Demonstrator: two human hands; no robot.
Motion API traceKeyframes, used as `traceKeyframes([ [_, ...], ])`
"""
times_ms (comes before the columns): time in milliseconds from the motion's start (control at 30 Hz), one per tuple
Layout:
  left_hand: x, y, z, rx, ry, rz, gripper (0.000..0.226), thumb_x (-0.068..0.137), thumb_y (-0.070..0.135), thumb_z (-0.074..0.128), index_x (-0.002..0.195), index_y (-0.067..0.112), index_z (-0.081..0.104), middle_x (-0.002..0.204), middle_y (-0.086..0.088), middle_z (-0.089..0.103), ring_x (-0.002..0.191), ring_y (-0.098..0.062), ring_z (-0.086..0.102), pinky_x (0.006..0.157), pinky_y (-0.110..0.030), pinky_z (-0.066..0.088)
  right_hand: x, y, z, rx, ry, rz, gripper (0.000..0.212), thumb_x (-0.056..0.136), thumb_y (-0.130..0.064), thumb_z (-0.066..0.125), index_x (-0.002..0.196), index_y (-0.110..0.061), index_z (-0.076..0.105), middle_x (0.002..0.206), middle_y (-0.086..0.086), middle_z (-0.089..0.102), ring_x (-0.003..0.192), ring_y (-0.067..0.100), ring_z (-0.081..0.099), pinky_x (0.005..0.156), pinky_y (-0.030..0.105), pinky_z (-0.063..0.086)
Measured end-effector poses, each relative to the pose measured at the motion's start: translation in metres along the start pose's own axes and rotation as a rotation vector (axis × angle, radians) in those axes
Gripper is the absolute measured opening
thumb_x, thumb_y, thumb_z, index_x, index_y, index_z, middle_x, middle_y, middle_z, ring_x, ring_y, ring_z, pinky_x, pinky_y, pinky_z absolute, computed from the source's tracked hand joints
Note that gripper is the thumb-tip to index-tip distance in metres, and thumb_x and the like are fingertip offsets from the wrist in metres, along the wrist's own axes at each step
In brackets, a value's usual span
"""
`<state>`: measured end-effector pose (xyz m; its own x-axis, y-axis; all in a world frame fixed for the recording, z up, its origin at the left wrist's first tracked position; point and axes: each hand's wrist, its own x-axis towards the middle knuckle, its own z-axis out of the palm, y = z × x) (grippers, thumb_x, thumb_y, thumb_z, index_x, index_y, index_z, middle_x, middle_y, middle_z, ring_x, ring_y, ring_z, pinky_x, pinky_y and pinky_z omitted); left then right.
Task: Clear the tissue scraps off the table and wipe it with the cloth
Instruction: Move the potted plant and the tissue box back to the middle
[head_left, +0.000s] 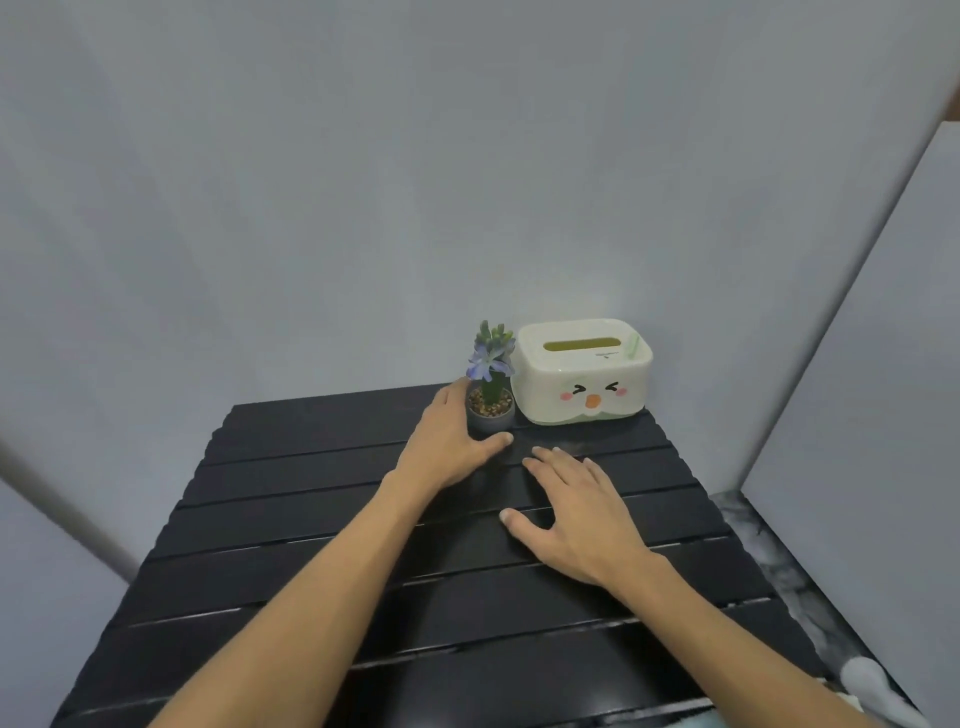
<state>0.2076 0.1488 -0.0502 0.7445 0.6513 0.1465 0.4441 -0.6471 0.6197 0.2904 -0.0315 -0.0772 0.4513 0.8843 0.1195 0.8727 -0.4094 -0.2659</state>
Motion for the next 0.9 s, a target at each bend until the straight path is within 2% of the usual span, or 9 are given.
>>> traceKeyframes([
  [133,0.007,0.000,0.012,-0.078,0.045,-0.044,0.087,0.074,0.050,0.077,0.145,0.017,0.038,0.144,-0.003,0.048,0.131,-0.019,0.046,0.107,-0.034,0.040,0.001,0.001,0.002,0.010,0.020,-0.001,0.078,0.086,-0.071,0.035,0.149,-0.026,0.033,0.159,-0.009,0.025,0.146,0.009,0.016,0.121,0.036,0.007],
  [233,0.009,-0.002,0.015,-0.132,0.091,-0.062,0.080,0.073,0.045,0.079,0.139,0.017,0.045,0.136,-0.001,0.056,0.123,-0.016,0.053,0.098,-0.023,0.039,0.001,0.001,0.003,0.009,0.027,-0.004,0.077,0.086,-0.071,0.036,0.148,-0.026,0.034,0.159,-0.009,0.026,0.146,0.009,0.016,0.121,0.036,0.008],
  [367,-0.001,-0.005,0.011,-0.179,0.125,-0.081,0.072,0.069,0.046,0.081,0.129,0.019,0.053,0.120,0.005,0.064,0.108,-0.010,0.060,0.087,-0.018,0.043,0.000,0.000,0.002,0.018,0.032,-0.002,0.077,0.085,-0.070,0.036,0.148,-0.026,0.036,0.158,-0.009,0.027,0.146,0.010,0.018,0.121,0.036,0.009],
  [533,-0.034,-0.015,-0.003,-0.205,0.131,-0.091,0.063,0.066,0.047,0.081,0.119,0.024,0.056,0.109,0.012,0.065,0.097,-0.002,0.061,0.080,-0.014,0.045,-0.001,-0.004,0.000,0.011,0.018,0.015,0.075,0.086,-0.069,0.040,0.148,-0.026,0.035,0.158,-0.008,0.028,0.146,0.011,0.019,0.120,0.037,0.010],
  [700,-0.078,-0.027,-0.027,-0.206,0.166,-0.127,0.063,0.070,0.044,0.080,0.124,0.024,0.055,0.108,0.015,0.062,0.096,0.000,0.059,0.075,-0.005,0.039,-0.007,-0.019,-0.003,0.042,-0.017,0.036,0.076,0.086,-0.069,0.041,0.149,-0.026,0.034,0.159,-0.009,0.026,0.146,0.011,0.017,0.120,0.038,0.010],
  [800,-0.104,-0.037,-0.041,-0.194,0.191,-0.138,0.065,0.070,0.045,0.080,0.125,0.023,0.055,0.111,0.014,0.063,0.098,0.000,0.060,0.080,-0.007,0.043,-0.017,-0.035,-0.002,0.094,0.005,0.007,0.075,0.086,-0.067,0.044,0.148,-0.024,0.035,0.158,-0.008,0.029,0.146,0.010,0.019,0.120,0.037,0.011],
  [900,-0.128,-0.052,-0.052,-0.180,0.201,-0.165,0.071,0.067,0.051,0.079,0.127,0.024,0.055,0.114,0.014,0.065,0.103,0.000,0.061,0.092,-0.022,0.050,-0.027,-0.052,0.001,0.123,0.016,-0.021,0.076,0.086,-0.066,0.045,0.148,-0.023,0.036,0.157,-0.007,0.031,0.145,0.010,0.021,0.120,0.038,0.012],
])
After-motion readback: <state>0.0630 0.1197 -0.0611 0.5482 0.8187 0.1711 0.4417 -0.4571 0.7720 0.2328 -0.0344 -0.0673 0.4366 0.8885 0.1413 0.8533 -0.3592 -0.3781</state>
